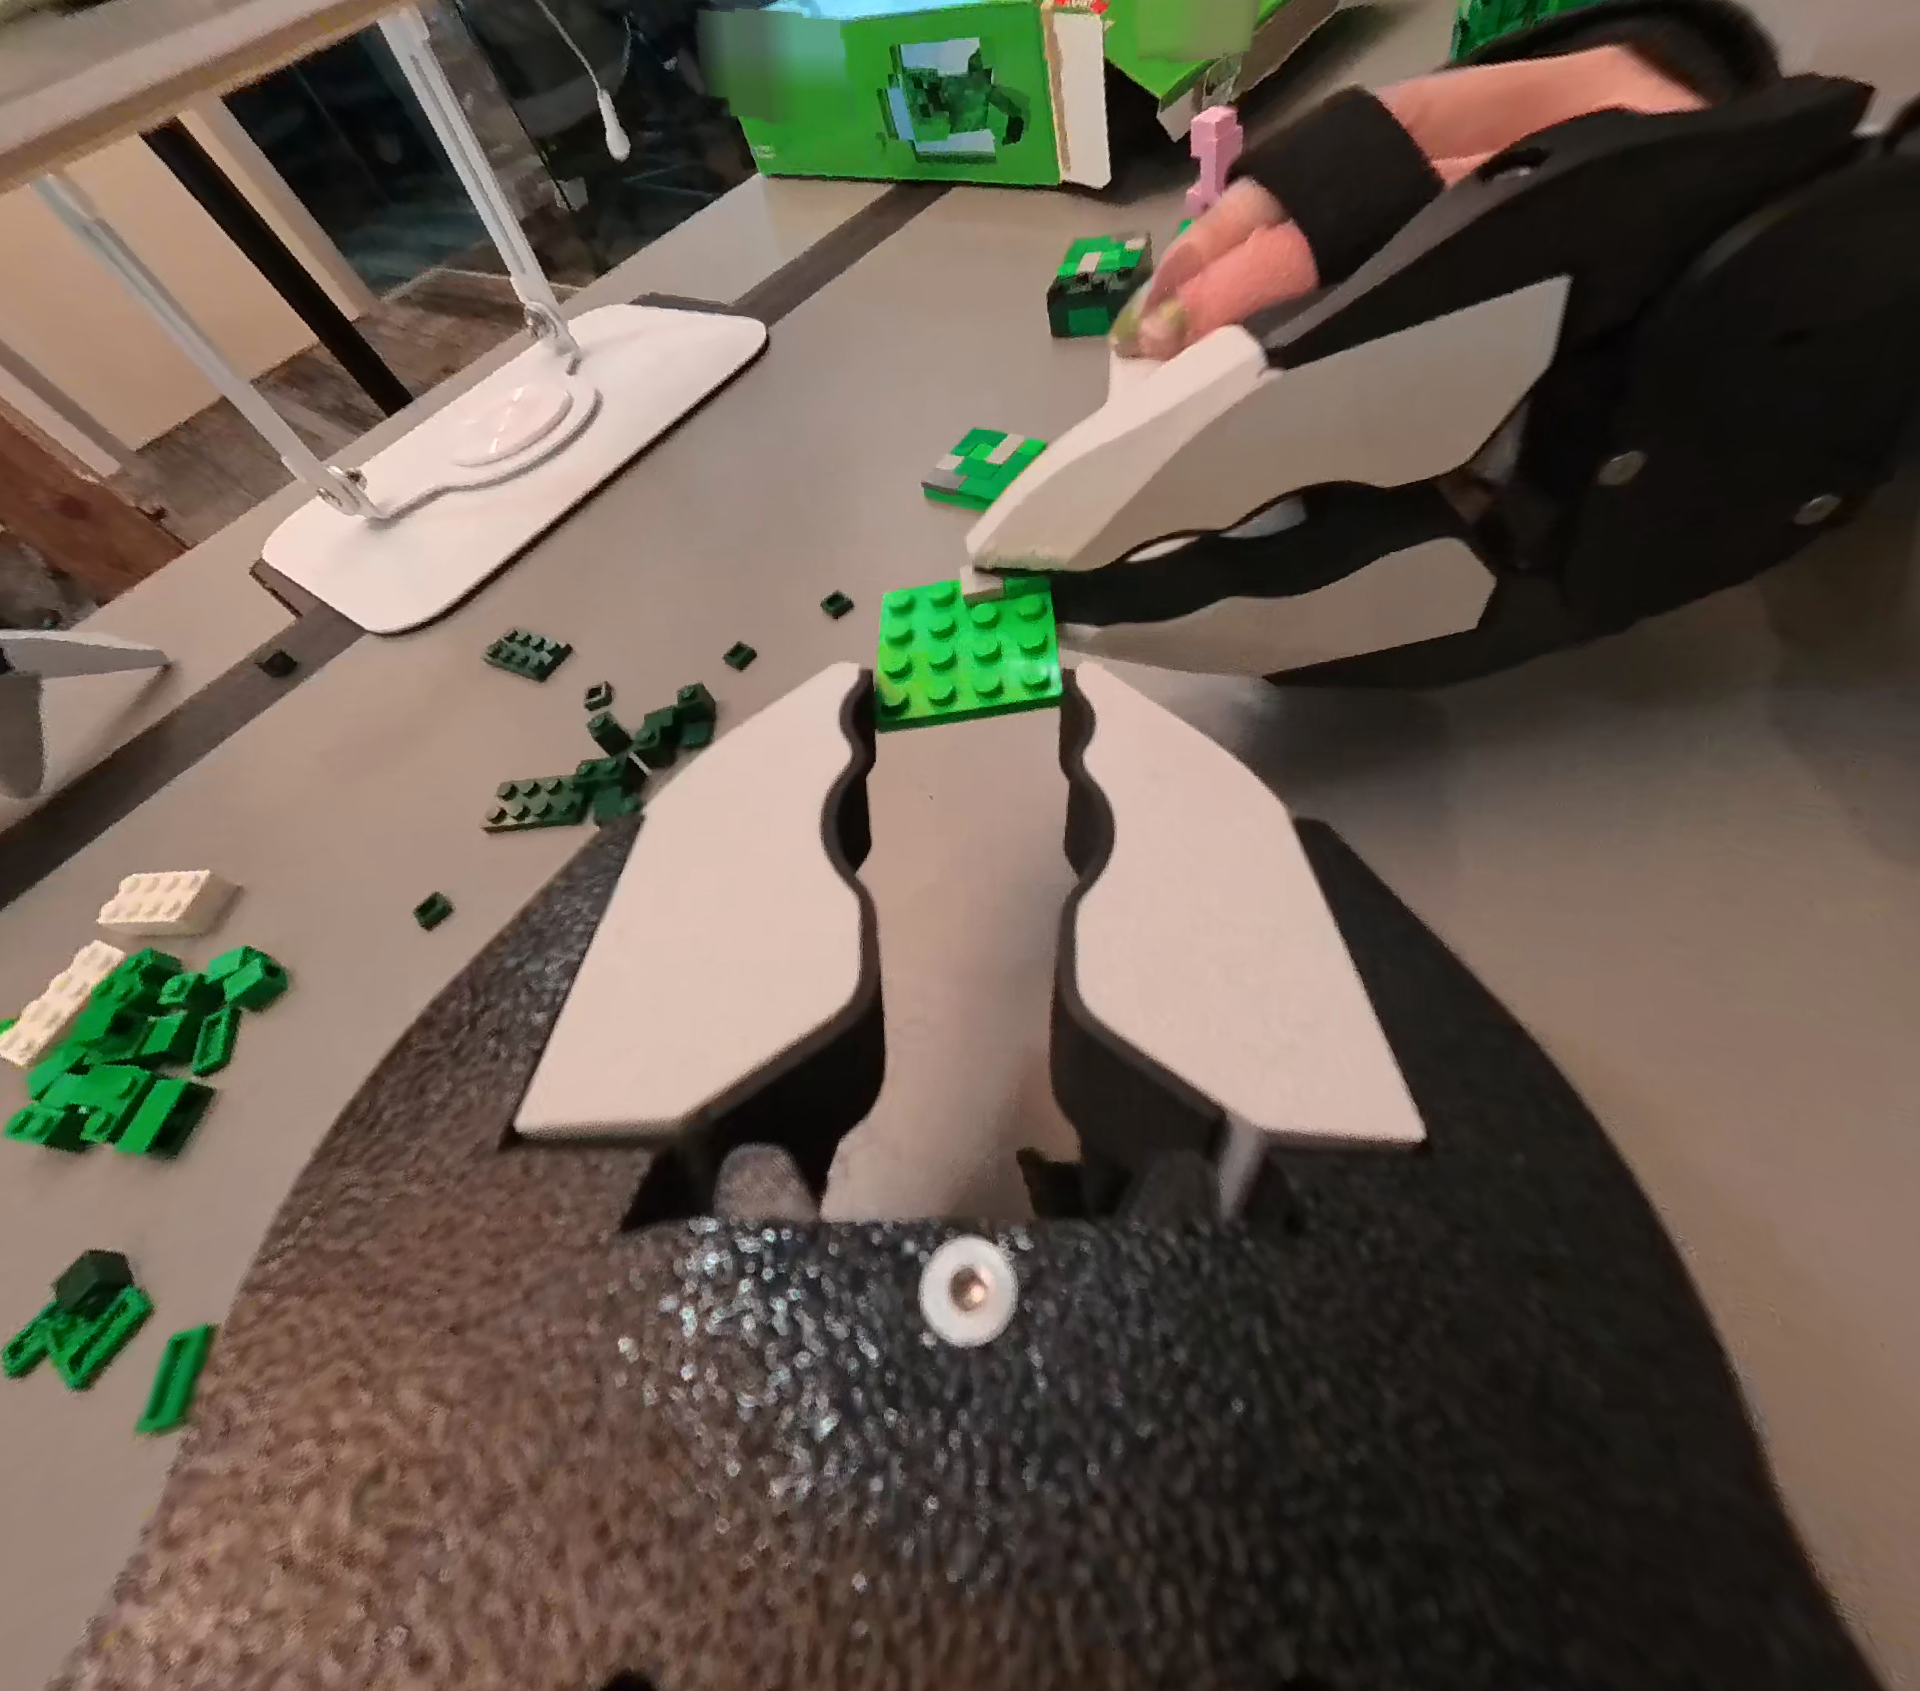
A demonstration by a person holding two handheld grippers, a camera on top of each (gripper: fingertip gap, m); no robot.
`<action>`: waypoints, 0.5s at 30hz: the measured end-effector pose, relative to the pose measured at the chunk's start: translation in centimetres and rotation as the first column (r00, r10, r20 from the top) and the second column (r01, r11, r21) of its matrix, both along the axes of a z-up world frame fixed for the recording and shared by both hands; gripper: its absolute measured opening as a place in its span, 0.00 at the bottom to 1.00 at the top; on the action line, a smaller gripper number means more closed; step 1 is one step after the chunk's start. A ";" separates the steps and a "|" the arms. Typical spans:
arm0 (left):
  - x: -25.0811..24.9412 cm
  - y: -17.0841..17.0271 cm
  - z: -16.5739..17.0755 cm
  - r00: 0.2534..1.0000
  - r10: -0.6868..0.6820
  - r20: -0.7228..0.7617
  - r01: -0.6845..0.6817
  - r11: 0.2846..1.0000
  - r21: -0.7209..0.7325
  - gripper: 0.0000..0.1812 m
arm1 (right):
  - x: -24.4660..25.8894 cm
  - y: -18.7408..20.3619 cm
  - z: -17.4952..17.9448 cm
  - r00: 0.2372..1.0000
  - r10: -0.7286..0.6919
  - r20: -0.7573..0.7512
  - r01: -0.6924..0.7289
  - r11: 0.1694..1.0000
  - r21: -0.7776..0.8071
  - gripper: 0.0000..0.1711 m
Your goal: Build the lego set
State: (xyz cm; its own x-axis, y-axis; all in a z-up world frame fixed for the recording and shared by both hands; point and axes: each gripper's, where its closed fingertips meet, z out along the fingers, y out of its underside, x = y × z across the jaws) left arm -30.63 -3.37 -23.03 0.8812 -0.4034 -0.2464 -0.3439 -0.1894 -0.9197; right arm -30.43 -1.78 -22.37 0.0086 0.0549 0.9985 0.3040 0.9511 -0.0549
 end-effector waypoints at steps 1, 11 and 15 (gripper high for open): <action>-0.1 0.0 0.2 1.000 0.003 -0.015 -0.003 1.000 0.017 0.19 | 0.1 -0.1 0.2 1.000 0.019 -0.019 -0.019 0.999 -0.033 0.04; -2.6 0.2 0.7 0.994 0.050 -0.102 -0.041 0.996 0.084 0.19 | 1.5 3.0 -0.5 0.999 0.028 -0.042 -0.048 0.789 -0.613 0.18; -3.5 0.3 0.8 0.993 0.059 -0.102 -0.048 0.993 0.110 0.19 | 1.8 3.9 0.4 0.994 0.015 -0.108 -0.091 0.671 -0.736 0.18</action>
State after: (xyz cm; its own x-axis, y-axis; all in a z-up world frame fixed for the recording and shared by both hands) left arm -34.17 -3.06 -22.20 0.8679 -0.3228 -0.3775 -0.4312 -0.1126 -0.8952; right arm -28.63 2.12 -22.00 0.0650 0.7774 0.6256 0.2126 0.6018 -0.7699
